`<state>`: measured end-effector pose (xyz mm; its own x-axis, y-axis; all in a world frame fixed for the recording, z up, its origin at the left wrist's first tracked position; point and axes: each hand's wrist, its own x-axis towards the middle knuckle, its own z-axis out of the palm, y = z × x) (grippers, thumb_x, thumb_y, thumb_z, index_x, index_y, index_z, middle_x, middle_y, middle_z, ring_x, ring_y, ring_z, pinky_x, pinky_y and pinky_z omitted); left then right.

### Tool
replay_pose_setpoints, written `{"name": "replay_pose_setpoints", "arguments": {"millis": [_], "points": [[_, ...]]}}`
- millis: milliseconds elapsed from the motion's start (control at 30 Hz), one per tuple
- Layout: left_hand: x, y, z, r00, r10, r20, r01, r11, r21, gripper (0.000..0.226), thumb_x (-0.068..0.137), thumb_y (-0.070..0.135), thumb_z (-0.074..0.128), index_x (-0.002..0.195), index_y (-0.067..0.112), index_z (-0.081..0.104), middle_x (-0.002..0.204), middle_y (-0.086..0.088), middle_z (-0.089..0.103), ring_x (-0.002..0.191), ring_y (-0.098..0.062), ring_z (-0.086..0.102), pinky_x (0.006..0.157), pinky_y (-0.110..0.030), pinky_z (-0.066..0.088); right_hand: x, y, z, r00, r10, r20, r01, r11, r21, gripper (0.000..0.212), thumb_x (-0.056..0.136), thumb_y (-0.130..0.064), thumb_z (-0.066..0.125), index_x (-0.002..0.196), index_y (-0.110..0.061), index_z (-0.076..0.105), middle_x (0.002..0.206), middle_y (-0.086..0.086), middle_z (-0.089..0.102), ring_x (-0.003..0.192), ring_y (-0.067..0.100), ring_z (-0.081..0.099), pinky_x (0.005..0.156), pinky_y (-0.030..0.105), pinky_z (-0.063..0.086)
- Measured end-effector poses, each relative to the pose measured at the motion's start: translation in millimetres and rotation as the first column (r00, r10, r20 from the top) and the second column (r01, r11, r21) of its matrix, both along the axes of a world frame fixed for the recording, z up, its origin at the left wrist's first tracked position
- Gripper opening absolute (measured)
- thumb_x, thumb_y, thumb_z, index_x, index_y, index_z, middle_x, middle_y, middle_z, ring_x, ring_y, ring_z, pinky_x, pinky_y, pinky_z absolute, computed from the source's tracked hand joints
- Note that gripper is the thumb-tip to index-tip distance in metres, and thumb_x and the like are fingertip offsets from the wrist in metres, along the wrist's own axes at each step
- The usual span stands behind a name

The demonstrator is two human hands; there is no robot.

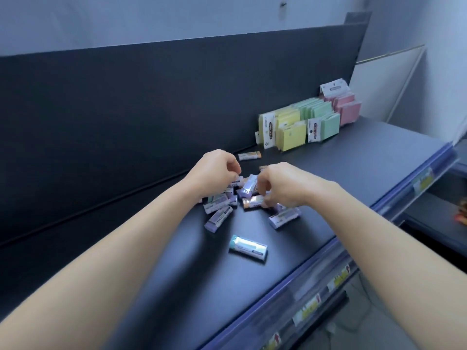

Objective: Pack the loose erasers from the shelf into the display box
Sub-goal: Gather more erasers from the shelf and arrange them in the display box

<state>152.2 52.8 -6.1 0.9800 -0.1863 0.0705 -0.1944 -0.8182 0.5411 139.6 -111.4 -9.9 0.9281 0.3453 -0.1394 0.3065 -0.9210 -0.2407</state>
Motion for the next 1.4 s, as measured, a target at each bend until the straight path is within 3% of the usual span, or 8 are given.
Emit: {"name": "replay_pose_setpoints", "arguments": {"millis": [233, 300, 433, 567, 733, 1133, 1267, 1400], "points": [[19, -13, -5, 0.997, -0.051, -0.052, 0.054, 0.996, 0.07, 0.023, 0.089, 0.007, 0.05, 0.098, 0.013, 0.07, 0.091, -0.002, 0.064, 0.063, -0.009, 0.05, 0.053, -0.021, 0.037, -4, -10, 2, 0.996, -0.019, -0.087, 0.034, 0.983, 0.179, 0.017, 0.076, -0.006, 0.071, 0.088, -0.016, 0.066, 0.071, 0.0, 0.065, 0.061, 0.0, 0.056, 0.063, 0.028, 0.049], [22, -15, -5, 0.995, -0.068, -0.076, 0.075, 0.992, 0.098, 0.024, 0.089, 0.007, 0.05, 0.096, 0.015, 0.072, 0.096, -0.004, 0.068, 0.072, -0.016, 0.055, 0.059, -0.023, 0.04, -5, -17, 6, 0.995, -0.044, -0.093, 0.062, 0.977, 0.205, 0.015, 0.077, -0.007, 0.071, 0.087, -0.017, 0.068, 0.069, -0.004, 0.061, 0.061, 0.006, 0.055, 0.064, 0.026, 0.047], [24, -19, -3, 0.98, -0.1, -0.171, 0.11, 0.993, 0.047, 0.023, 0.083, 0.003, 0.052, 0.088, 0.015, 0.071, 0.091, -0.007, 0.072, 0.06, -0.013, 0.064, 0.037, -0.014, 0.044, -5, -31, 14, 0.993, -0.105, -0.057, 0.116, 0.964, 0.241, 0.013, 0.082, -0.008, 0.064, 0.078, -0.02, 0.062, 0.075, -0.006, 0.059, 0.068, 0.013, 0.053, 0.065, 0.027, 0.045], [24, -24, -4, 0.977, -0.091, -0.192, 0.107, 0.991, 0.076, 0.017, 0.079, 0.002, 0.061, 0.091, 0.011, 0.07, 0.096, -0.009, 0.071, 0.069, -0.018, 0.066, 0.051, -0.022, 0.052, -1, -42, 17, 0.98, -0.196, 0.019, 0.183, 0.943, 0.279, 0.014, 0.087, -0.012, 0.058, 0.079, -0.023, 0.054, 0.082, -0.008, 0.054, 0.075, 0.014, 0.051, 0.058, 0.024, 0.037], [22, -28, -4, 0.969, -0.083, -0.233, 0.112, 0.987, 0.117, 0.01, 0.077, -0.001, 0.063, 0.081, 0.006, 0.068, 0.084, -0.013, 0.068, 0.054, -0.023, 0.06, 0.047, -0.025, 0.05, 1, -44, 14, 0.966, -0.252, 0.053, 0.227, 0.931, 0.286, 0.013, 0.09, -0.012, 0.053, 0.082, -0.022, 0.051, 0.086, -0.005, 0.051, 0.079, 0.017, 0.05, 0.057, 0.024, 0.037], [8, -24, 7, 0.992, -0.024, -0.125, 0.003, 0.986, -0.165, 0.022, 0.084, 0.006, 0.059, 0.105, 0.011, 0.065, 0.076, 0.003, 0.059, 0.06, -0.01, 0.052, 0.05, -0.017, 0.043, 9, -44, 20, 0.953, -0.289, 0.093, 0.216, 0.861, 0.461, 0.011, 0.09, -0.01, 0.047, 0.093, -0.016, 0.055, 0.093, 0.001, 0.057, 0.079, 0.019, 0.053, 0.056, 0.027, 0.042], [-8, -14, 19, 0.985, 0.097, -0.145, -0.142, 0.93, -0.34, 0.019, 0.084, 0.008, 0.059, 0.096, 0.015, 0.072, 0.077, 0.0, 0.063, 0.068, -0.01, 0.054, 0.061, -0.019, 0.044, 10, -41, 26, 0.96, -0.256, 0.113, 0.154, 0.82, 0.551, 0.014, 0.089, -0.008, 0.046, 0.094, -0.015, 0.057, 0.093, 0.004, 0.059, 0.077, 0.02, 0.054, 0.052, 0.027, 0.039], [-34, 1, 26, 0.959, 0.215, -0.183, -0.276, 0.857, -0.436, 0.014, 0.082, 0.003, 0.061, 0.089, 0.011, 0.069, 0.065, 0.004, 0.059, 0.049, 0.0, 0.051, 0.05, -0.011, 0.04, 8, -23, 29, 0.979, -0.164, 0.12, 0.062, 0.804, 0.591, 0.018, 0.088, -0.006, 0.044, 0.093, -0.016, 0.058, 0.089, 0.003, 0.059, 0.075, 0.018, 0.054, 0.05, 0.023, 0.036]]}}
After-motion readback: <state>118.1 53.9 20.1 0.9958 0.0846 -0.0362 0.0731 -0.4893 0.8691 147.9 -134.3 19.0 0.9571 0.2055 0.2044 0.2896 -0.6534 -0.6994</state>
